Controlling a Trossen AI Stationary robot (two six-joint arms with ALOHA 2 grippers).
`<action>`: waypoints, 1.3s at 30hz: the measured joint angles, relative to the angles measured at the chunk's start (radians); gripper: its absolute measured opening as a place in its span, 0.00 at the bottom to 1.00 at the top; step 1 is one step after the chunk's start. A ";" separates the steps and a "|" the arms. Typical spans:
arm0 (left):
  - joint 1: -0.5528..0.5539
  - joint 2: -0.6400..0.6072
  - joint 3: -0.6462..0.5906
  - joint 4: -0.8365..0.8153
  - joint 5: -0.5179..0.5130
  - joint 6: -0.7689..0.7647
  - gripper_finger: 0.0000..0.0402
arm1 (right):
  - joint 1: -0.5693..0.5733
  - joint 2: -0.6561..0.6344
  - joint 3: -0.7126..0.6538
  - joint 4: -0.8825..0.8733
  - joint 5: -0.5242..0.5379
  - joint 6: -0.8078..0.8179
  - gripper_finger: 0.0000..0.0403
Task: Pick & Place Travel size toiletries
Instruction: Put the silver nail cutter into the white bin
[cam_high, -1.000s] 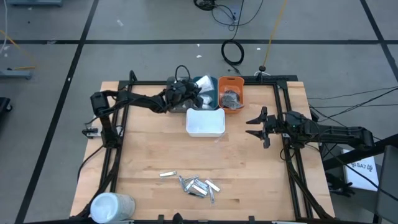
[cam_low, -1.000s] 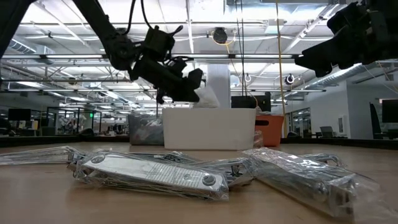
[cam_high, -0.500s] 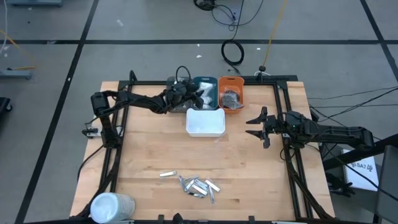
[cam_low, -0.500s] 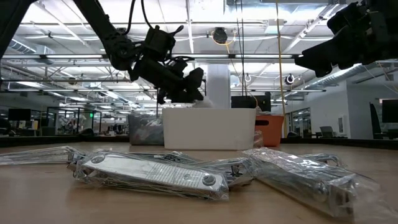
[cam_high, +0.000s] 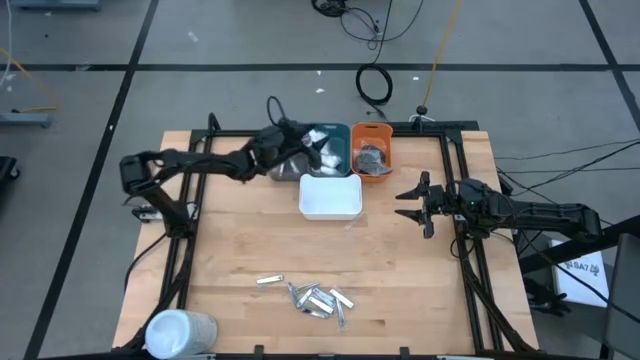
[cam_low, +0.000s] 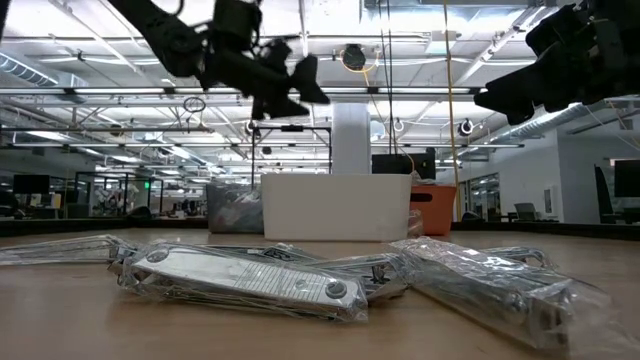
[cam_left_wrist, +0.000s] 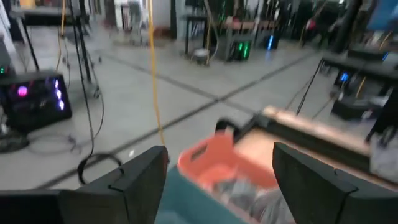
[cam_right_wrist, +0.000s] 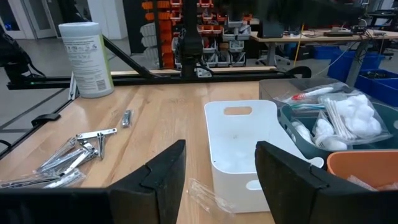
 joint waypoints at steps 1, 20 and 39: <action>-0.009 -0.024 0.000 -0.010 -0.001 0.000 0.71 | 0.000 0.000 0.000 0.000 0.000 0.000 0.45; -0.686 -0.236 0.001 -0.887 0.090 -0.345 0.59 | 0.000 0.000 0.000 -0.014 0.001 0.004 0.45; -0.950 0.058 0.000 -1.125 0.084 -0.747 0.42 | 0.000 0.000 0.000 -0.023 -0.003 0.000 0.45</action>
